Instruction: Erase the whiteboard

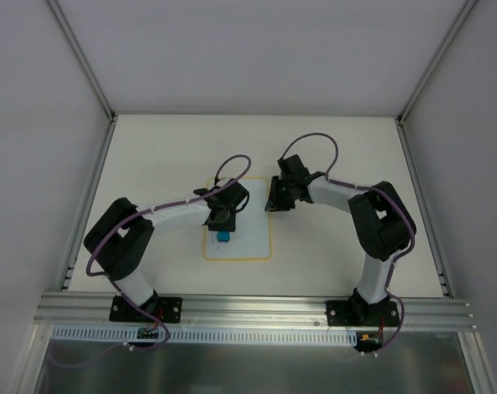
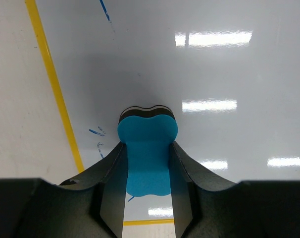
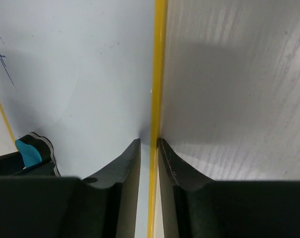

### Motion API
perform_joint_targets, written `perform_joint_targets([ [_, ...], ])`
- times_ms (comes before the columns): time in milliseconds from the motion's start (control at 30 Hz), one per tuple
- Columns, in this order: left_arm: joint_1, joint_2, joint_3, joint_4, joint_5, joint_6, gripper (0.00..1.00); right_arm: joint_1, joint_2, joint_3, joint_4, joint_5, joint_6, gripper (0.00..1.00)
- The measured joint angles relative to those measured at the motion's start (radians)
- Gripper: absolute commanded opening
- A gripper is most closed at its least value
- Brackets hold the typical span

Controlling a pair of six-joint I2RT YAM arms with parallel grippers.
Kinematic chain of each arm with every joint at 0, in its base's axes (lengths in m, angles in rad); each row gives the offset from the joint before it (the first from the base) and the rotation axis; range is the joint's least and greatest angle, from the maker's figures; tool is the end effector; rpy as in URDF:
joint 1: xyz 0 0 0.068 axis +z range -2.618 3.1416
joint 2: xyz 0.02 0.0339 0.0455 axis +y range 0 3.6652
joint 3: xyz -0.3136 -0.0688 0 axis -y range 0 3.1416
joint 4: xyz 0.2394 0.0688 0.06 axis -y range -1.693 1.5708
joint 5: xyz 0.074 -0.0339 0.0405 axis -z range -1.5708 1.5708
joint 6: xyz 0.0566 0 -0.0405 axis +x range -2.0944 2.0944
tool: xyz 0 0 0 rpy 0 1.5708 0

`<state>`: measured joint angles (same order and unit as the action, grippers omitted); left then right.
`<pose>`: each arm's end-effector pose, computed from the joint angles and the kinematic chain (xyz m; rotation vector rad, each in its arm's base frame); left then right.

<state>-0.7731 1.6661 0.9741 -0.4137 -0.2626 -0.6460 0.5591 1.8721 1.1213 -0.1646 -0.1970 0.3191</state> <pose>0.2466 -0.2201 0.2041 0.0845 2.6180 -0.1417 0.3400 0.2258 0.1908 -0.3926 2.5361 0.6001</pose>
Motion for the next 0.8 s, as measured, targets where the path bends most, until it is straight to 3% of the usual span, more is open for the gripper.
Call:
perform_joint_targets([
  [200, 0.002, 0.0, 0.001, 0.0, 0.001, 0.0, 0.0, 0.013, -0.026, -0.039, 0.008, 0.038, 0.024, 0.01],
  [800, 0.193, -0.055, -0.072, 0.071, 0.05, 0.008, 0.0, 0.013, -0.031, -0.056, 0.032, 0.041, 0.049, 0.0],
])
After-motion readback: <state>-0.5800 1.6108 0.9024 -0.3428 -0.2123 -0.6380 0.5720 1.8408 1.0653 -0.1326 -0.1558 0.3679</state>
